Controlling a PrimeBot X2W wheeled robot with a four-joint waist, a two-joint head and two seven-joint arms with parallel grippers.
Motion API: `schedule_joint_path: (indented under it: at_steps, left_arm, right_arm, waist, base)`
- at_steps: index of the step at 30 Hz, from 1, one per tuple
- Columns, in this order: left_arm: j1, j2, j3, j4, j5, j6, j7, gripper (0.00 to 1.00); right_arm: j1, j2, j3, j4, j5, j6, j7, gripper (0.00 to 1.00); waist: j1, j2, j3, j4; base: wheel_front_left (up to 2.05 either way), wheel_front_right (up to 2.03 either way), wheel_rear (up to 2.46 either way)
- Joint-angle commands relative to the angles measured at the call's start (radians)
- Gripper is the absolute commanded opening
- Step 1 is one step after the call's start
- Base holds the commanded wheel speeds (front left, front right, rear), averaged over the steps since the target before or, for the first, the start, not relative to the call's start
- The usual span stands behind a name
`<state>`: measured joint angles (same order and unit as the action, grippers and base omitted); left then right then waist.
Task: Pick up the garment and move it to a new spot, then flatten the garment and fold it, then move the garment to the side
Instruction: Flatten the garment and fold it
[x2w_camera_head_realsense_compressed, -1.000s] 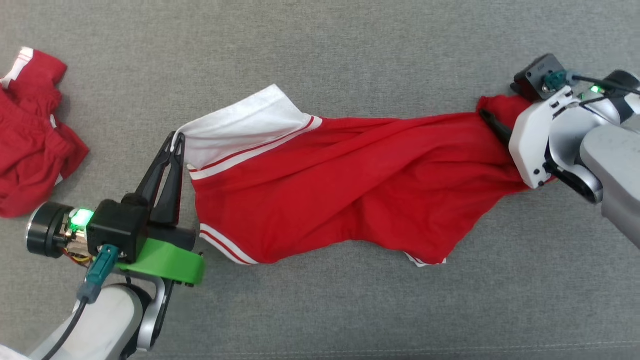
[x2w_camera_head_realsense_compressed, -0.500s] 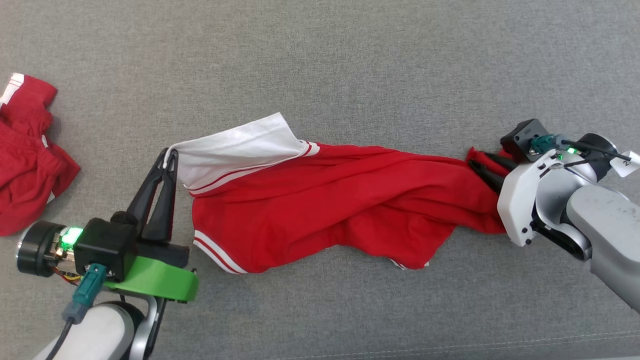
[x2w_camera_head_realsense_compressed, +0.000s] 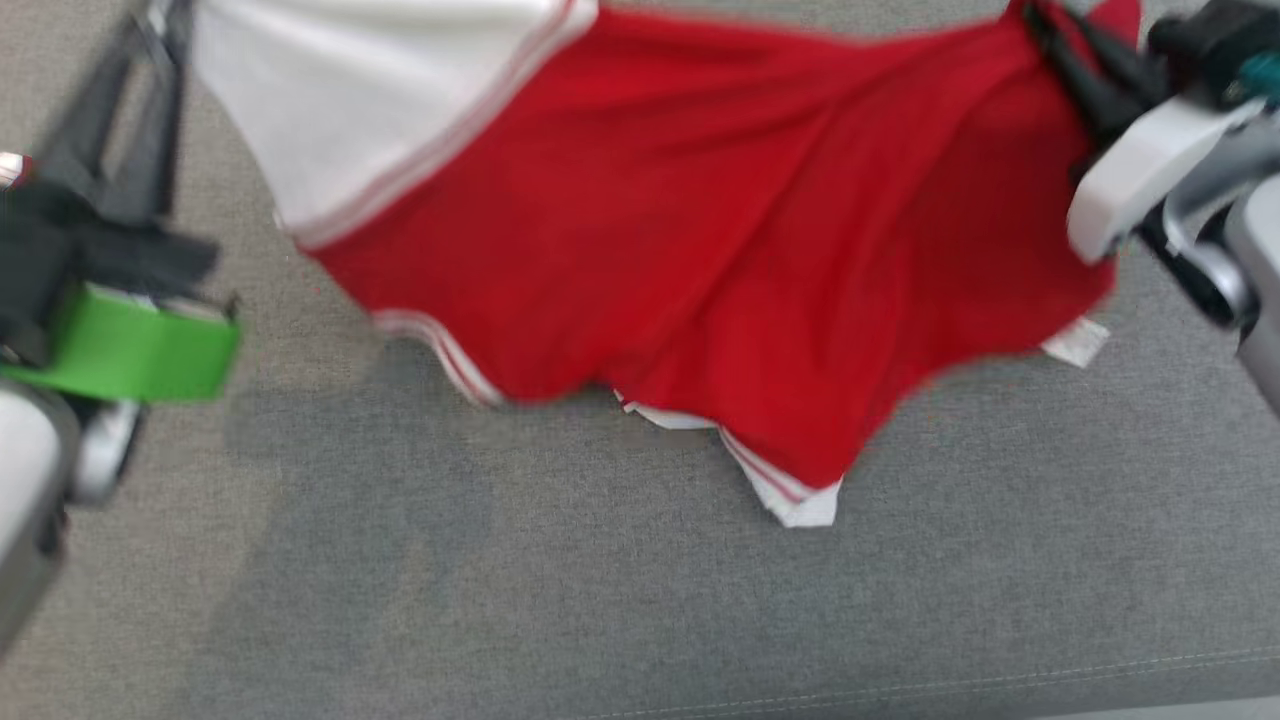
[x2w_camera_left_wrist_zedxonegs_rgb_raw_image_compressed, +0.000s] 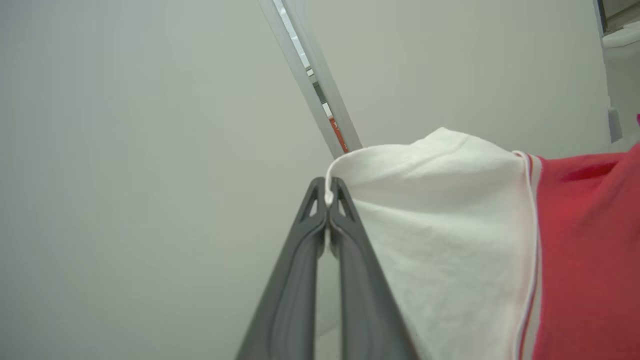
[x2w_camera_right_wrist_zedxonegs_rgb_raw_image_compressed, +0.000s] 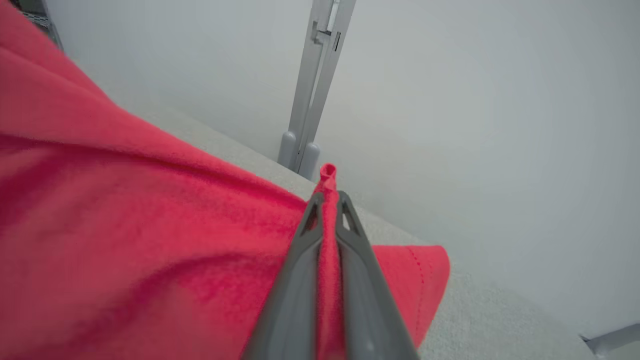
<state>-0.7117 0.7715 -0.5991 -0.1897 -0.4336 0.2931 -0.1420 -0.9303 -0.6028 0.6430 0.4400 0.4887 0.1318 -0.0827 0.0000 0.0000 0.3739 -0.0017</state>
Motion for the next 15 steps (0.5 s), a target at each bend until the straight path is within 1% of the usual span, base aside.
schedule_joint_path:
  at_steps: [1,4,7,8,10,11,15]
  left_arm:
    - [-0.078,0.013,0.015,0.015,0.021,-0.026,-0.010,0.00]
    - [-0.210,-0.001,0.037,0.047,0.054,-0.061,-0.042,0.00]
    - [-0.285,-0.038,0.026,0.058,0.068,-0.097,-0.074,0.00]
    - [-0.288,-0.048,0.024,0.067,0.062,-0.099,-0.079,0.00]
    - [-0.251,-0.066,0.013,0.077,0.037,-0.105,-0.085,0.00]
    - [-0.220,-0.075,0.005,0.080,0.024,-0.101,-0.087,0.00]
    - [-0.053,-0.089,-0.014,0.074,-0.020,-0.066,-0.108,0.00]
  right_arm:
    - [-0.041,0.013,-0.039,0.010,-0.016,-0.002,-0.029,0.00]
    - [-0.115,0.034,-0.136,0.030,-0.053,-0.002,-0.094,0.00]
    - [-0.128,0.052,-0.186,0.048,-0.086,-0.002,-0.121,0.00]
    - [-0.118,0.051,-0.195,0.047,-0.095,-0.002,-0.123,0.00]
    - [-0.071,0.052,-0.188,0.040,-0.102,-0.002,-0.125,0.00]
    - [-0.038,0.051,-0.181,0.039,-0.102,-0.002,-0.119,0.00]
    - [0.126,0.047,-0.176,0.027,-0.072,-0.002,-0.134,0.00]
  waist:
    - [0.0000,0.0000,0.007,-0.005]
    - [0.0000,0.0000,0.020,-0.007]
    - [0.0000,0.0000,0.030,-0.004]
    - [0.0000,0.0000,0.031,-0.002]
    - [0.0000,0.0000,0.035,-0.001]
    - [0.0000,0.0000,0.038,-0.001]
    - [0.0000,0.0000,0.050,-0.001]
  base:
    - [0.00,0.00,0.00]
    - [0.00,0.00,0.00]
    - [0.00,0.00,0.00]
    - [0.00,0.00,0.00]
    - [0.00,0.00,0.00]
    - [0.00,0.00,0.00]
    - [0.00,0.00,0.00]
